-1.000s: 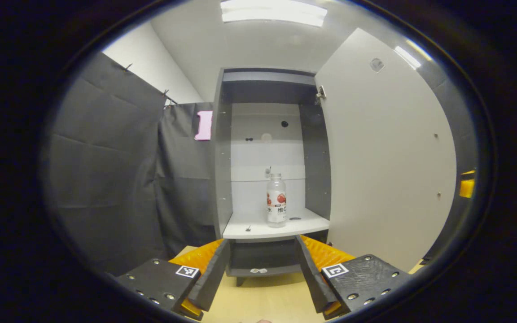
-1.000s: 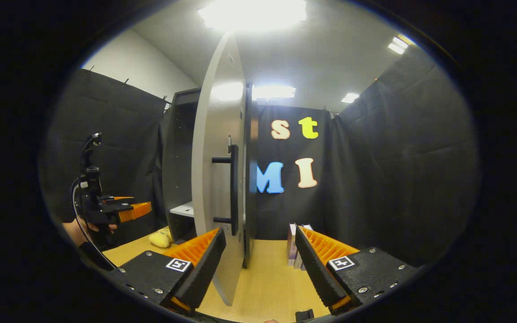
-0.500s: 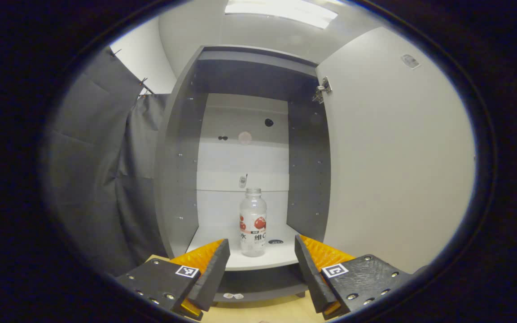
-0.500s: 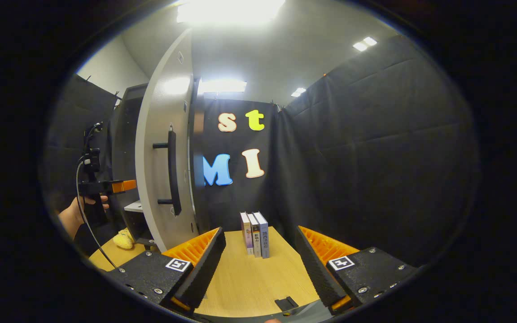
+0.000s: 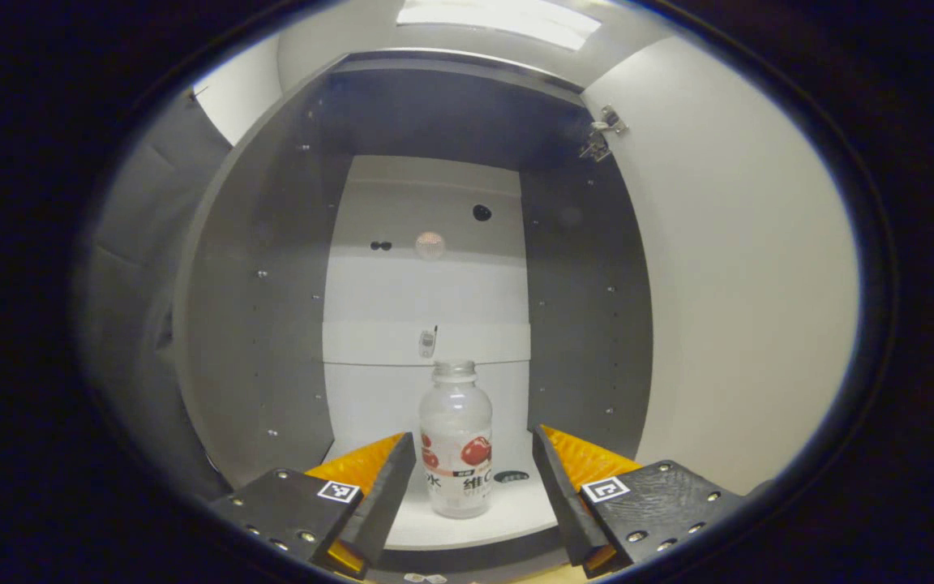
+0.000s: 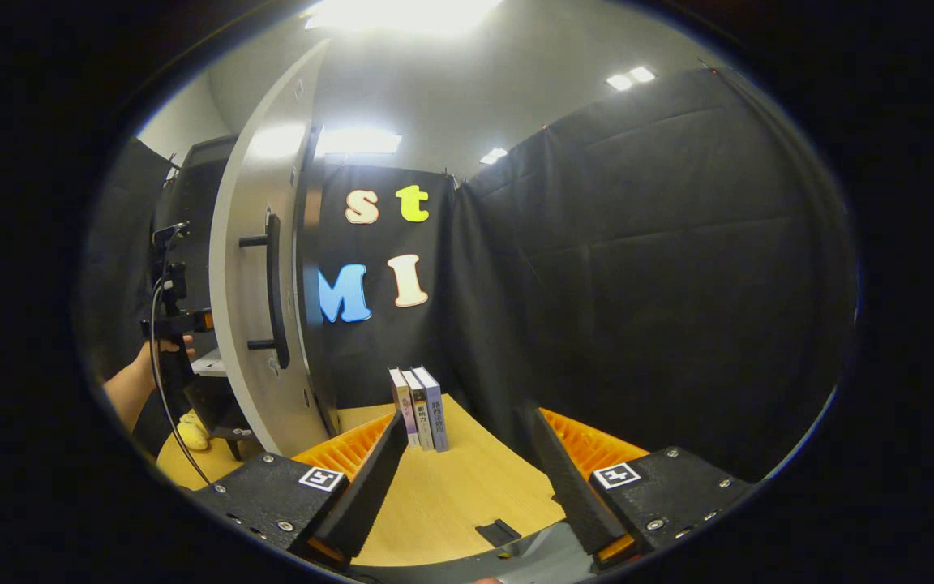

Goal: Open the cabinet door with the right hand, grasp the bottle in the cabinet with the left hand and place it on the coaster, then close the cabinet door with the right hand.

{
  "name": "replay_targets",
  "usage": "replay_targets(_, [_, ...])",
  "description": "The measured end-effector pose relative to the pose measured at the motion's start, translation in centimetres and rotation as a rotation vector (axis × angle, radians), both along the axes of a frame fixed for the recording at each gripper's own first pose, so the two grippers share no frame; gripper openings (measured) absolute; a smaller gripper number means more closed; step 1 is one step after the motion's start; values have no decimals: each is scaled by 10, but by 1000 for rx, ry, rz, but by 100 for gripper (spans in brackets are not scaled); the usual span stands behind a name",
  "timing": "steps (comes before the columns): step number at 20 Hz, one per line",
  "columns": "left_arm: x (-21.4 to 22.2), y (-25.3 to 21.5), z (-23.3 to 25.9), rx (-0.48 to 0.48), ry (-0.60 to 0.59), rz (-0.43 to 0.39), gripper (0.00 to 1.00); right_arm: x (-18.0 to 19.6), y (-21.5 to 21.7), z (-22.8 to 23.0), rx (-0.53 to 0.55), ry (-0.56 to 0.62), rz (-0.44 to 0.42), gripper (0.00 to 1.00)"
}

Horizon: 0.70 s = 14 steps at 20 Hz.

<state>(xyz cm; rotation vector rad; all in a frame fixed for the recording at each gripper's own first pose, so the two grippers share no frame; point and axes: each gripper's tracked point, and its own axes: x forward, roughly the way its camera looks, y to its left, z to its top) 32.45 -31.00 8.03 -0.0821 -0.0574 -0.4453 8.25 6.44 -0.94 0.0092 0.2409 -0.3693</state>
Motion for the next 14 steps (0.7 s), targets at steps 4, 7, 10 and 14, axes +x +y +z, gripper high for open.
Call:
replay_targets(4, [34,-3,-17,26,48,39,83,-5,-9,-7,-2,24,-49,96])
replay_targets(7, [49,-8,-27,41,76,39,83,-5,-13,-10,25,28,-66,96])
replay_targets(10, [60,-13,-32,40,102,31,87,-6,-16,-10,54,24,-70,96])
replay_targets(14, [58,-13,-30,20,121,31,71,-3,-17,-14,45,30,-45,95])
